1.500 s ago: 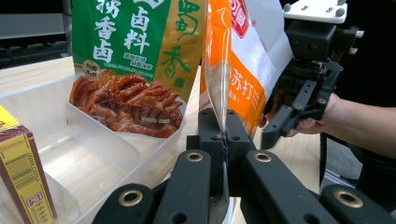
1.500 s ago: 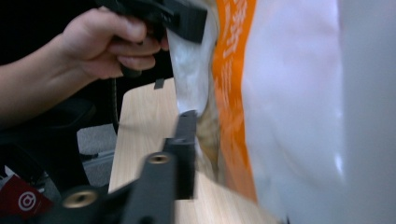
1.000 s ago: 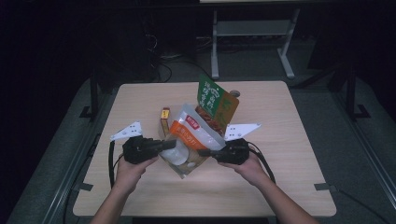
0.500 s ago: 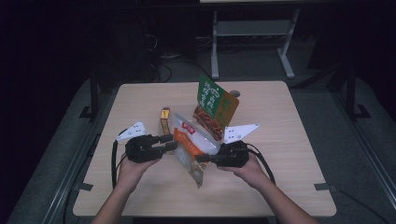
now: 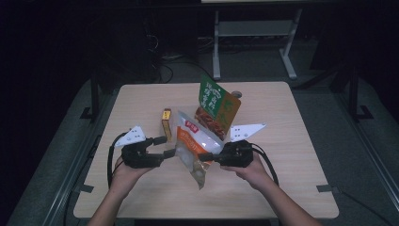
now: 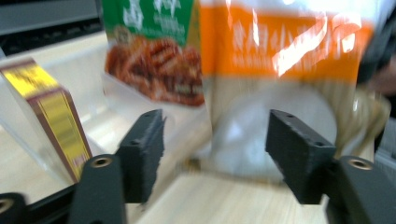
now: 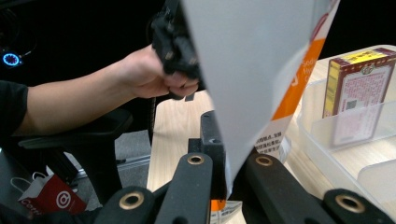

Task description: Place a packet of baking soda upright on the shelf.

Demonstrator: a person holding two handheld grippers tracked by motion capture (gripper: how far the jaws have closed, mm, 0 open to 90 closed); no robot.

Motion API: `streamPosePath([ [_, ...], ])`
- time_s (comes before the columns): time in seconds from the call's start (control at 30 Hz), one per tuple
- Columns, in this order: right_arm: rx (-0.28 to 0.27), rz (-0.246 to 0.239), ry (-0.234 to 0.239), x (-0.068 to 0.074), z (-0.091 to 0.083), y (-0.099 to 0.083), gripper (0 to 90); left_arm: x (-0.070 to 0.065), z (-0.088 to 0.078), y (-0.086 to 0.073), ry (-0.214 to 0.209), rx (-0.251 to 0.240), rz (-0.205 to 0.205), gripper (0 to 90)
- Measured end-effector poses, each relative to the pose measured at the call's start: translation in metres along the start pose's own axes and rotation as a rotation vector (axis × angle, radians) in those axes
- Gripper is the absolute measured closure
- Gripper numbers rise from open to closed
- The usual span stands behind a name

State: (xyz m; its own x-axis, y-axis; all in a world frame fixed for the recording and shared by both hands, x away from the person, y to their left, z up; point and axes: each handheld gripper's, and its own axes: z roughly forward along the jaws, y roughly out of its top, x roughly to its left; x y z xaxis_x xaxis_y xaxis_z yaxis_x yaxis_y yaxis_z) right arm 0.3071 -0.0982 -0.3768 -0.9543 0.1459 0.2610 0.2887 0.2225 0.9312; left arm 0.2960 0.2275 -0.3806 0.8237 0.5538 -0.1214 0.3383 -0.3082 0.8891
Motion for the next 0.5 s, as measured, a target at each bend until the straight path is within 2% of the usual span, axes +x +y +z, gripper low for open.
streamPosePath([
  [0.3,-0.013,0.006,-0.04,-0.004,-0.005,0.005,89.9,-0.008,-0.009,-0.037,-0.016,0.097,-0.015,20.6],
  [0.33,-0.018,0.003,-0.046,-0.004,-0.005,0.006,89.9,-0.01,-0.009,-0.04,-0.015,0.1,-0.024,19.7],
  [0.4,-0.022,0.005,-0.051,-0.006,-0.005,0.009,89.9,-0.012,-0.008,-0.045,-0.017,0.133,-0.007,18.1],
  [0.43,-0.012,0.005,-0.061,-0.006,-0.004,0.011,89.9,-0.013,-0.006,-0.047,-0.018,0.125,-0.022,17.1],
  [0.5,-0.002,-0.002,-0.083,-0.009,-0.003,0.015,89.9,-0.014,-0.004,-0.048,-0.022,0.135,-0.017,16.5],
])
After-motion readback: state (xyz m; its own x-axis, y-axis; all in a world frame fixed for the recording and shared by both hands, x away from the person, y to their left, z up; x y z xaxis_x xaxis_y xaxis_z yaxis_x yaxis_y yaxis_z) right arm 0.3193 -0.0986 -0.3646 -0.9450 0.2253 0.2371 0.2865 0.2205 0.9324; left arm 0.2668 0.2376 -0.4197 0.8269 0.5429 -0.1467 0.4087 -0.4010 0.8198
